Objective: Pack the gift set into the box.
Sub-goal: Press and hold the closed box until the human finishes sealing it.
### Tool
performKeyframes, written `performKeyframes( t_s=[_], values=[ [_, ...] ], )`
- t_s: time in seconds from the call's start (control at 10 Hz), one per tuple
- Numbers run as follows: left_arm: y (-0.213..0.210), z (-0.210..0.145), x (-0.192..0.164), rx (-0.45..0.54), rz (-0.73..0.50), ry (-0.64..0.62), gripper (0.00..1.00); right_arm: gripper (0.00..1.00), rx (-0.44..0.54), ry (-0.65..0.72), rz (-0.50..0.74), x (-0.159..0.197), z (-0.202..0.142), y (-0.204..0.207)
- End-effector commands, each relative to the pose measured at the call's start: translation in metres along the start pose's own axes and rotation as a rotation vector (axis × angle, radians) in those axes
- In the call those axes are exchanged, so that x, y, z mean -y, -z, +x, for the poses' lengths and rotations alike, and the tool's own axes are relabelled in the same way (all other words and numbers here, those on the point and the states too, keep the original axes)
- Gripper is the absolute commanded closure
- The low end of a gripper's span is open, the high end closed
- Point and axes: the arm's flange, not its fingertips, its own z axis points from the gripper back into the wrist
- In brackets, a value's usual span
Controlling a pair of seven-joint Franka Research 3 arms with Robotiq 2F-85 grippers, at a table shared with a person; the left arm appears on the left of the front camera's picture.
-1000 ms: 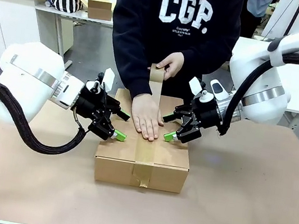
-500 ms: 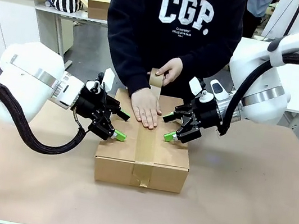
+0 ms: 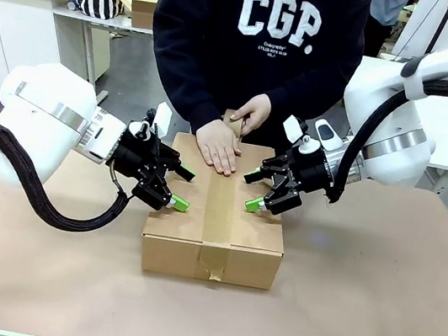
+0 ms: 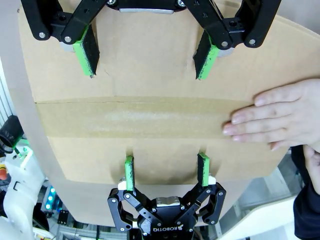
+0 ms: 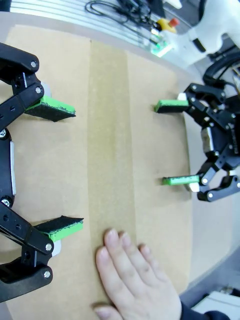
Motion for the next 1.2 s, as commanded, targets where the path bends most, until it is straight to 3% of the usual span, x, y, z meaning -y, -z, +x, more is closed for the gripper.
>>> performKeyframes(
  t_s=[0.0, 1.1],
  values=[
    [-0.0003, -0.004, 0.0023, 0.002, -0.008, -0.005, 0.0, 0.0, -0.003, 0.003, -0.002, 0.0001, -0.0018, 0.001],
    [-0.0003, -0.004, 0.0023, 0.002, -0.008, -0.005, 0.0, 0.0, -0.003, 0.003, -0.002, 0.0001, -0.0018, 0.001]
  ],
)
